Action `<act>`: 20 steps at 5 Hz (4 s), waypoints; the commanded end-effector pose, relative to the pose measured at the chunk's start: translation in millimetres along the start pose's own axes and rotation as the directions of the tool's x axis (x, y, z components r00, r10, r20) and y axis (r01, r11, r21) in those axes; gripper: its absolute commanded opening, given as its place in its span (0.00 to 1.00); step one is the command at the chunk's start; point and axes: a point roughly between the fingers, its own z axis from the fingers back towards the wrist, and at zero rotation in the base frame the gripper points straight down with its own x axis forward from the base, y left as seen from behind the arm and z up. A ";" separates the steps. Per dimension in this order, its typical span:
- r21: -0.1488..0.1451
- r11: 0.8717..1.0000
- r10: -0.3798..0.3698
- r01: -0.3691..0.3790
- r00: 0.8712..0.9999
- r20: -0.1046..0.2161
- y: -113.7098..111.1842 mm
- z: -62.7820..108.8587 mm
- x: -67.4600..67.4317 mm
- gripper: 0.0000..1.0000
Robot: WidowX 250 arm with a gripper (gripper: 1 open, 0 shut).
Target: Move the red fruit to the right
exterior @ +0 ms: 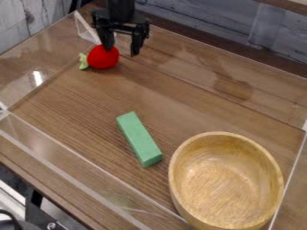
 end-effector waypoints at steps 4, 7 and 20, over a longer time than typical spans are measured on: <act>0.043 0.999 -0.006 0.004 1.000 0.028 38.0 -8.3 -2.4 0.00; -0.012 0.998 0.063 -0.063 0.996 0.069 0.4 61.5 -8.5 0.00; -0.100 0.994 0.061 -0.053 0.995 0.075 -139.0 35.5 -55.4 0.00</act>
